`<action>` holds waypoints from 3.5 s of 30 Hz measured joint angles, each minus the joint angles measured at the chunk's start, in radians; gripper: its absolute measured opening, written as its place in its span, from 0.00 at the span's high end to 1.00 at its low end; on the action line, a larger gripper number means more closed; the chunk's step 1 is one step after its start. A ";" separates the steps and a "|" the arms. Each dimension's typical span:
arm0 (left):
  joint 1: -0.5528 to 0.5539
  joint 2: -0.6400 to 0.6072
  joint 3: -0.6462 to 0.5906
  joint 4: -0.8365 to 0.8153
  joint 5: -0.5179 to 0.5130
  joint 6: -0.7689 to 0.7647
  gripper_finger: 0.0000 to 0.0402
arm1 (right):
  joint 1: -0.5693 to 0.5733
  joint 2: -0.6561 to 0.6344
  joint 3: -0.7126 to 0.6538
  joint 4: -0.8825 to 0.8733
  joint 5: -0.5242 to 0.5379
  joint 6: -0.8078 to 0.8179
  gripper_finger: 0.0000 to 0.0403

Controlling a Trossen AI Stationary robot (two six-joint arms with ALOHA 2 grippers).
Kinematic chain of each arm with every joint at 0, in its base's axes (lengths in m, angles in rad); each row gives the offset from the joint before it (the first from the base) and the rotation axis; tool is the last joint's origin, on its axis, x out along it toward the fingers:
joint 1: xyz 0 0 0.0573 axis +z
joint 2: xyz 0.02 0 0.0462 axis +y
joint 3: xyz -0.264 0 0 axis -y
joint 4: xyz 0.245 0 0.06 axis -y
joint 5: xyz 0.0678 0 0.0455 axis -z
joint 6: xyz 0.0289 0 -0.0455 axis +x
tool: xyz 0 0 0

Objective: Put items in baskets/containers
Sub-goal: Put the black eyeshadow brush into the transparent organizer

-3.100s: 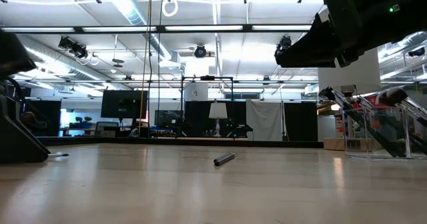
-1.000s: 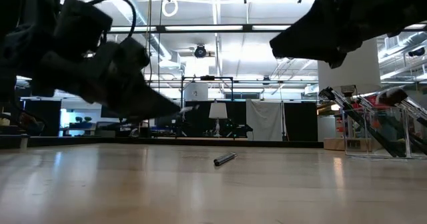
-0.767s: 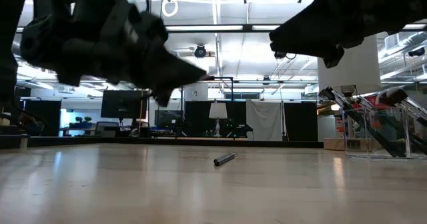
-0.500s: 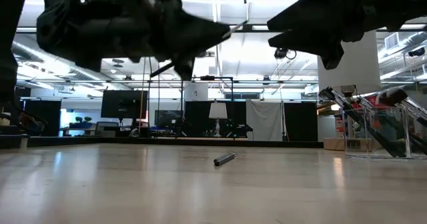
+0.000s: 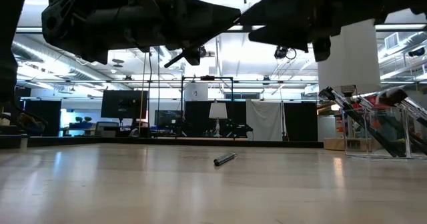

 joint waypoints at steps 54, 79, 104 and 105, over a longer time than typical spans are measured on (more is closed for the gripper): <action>0.019 -0.001 0.001 -0.113 0.010 -0.001 0.51 | 0.008 -0.006 -0.001 0.023 -0.076 -0.098 0.99; 0.020 -0.001 0.000 -0.334 0.009 -0.055 0.30 | 0.057 -0.552 0.321 -1.820 -0.363 0.646 0.99; 0.020 -0.001 0.000 -0.348 0.001 -0.054 0.30 | -0.164 -0.559 0.335 -2.366 -0.566 0.895 0.99; 0.020 -0.001 0.000 -0.349 -0.004 -0.054 0.30 | -0.178 -0.559 0.328 -2.351 -0.578 0.878 0.99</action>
